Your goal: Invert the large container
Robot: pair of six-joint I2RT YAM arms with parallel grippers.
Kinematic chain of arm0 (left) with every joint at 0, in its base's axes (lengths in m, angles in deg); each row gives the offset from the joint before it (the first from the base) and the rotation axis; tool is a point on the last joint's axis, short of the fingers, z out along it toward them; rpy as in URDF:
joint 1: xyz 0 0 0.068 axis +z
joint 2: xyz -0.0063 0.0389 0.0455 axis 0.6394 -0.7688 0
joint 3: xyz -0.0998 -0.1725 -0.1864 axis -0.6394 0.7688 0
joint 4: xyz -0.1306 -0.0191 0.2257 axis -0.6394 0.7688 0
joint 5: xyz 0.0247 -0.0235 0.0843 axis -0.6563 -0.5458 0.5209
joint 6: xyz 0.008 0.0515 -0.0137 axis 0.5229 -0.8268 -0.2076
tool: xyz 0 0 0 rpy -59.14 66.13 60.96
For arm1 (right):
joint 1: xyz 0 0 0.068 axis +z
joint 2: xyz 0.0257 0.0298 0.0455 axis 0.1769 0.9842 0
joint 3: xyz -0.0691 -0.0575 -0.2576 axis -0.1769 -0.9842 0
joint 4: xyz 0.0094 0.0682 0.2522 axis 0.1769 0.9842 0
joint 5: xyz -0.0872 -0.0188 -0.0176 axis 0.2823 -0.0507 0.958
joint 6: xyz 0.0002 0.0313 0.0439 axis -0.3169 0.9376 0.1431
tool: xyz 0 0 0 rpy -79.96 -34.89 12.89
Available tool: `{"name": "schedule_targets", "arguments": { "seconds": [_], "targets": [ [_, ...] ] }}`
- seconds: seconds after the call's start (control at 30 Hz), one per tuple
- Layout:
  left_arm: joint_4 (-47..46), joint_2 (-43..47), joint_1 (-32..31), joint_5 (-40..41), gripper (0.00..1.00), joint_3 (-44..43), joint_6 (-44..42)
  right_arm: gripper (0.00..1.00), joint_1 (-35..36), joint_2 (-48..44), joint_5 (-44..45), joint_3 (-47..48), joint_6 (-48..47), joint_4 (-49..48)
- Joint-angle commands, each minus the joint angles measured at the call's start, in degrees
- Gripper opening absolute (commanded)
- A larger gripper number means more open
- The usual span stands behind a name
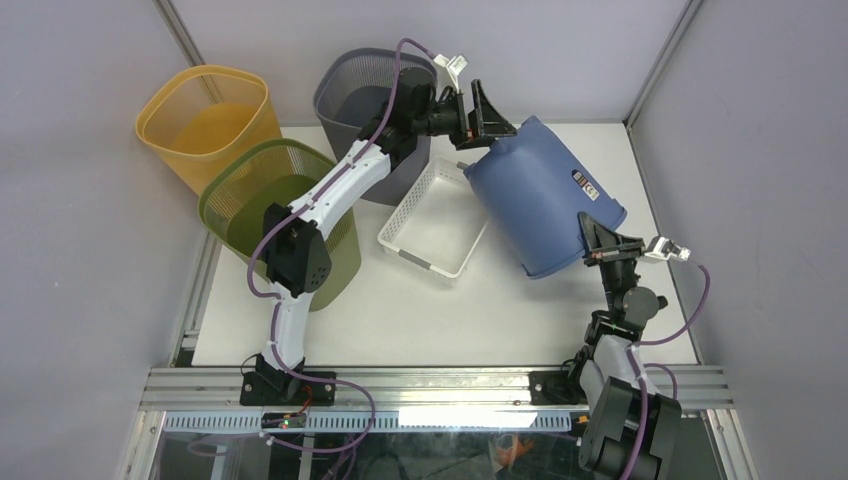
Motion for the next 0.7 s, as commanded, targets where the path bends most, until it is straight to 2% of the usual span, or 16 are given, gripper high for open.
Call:
{"name": "schedule_targets", "arguments": {
  "seconds": [0.0, 0.23, 0.37, 0.47, 0.67],
  "targets": [
    [-3.12, 1.66, -2.16, -8.39, 0.99, -1.92, 3.15, 0.0, 0.45, -1.72, 1.32, -2.9, -0.46, 0.56],
    [-1.04, 3.44, 0.74, -7.16, 0.99, -1.96, 1.35, 0.0, -0.2, -0.95, -0.32, 5.61, -0.04, 5.84],
    [2.38, 4.5, 2.93, -5.05, 0.99, -1.79, -1.03, 0.0, -0.34, 0.99, -1.34, 12.85, -1.02, 18.25],
    [6.1, 4.81, 3.94, -2.83, 0.99, -2.23, -3.86, 0.0, -0.34, 1.76, -9.77, 19.73, -9.7, 30.4],
    [11.0, 4.7, 5.63, 0.71, 0.99, -2.65, -7.4, 0.0, -0.34, 0.64, -14.94, 26.49, -10.16, 37.58]
  ]
}}
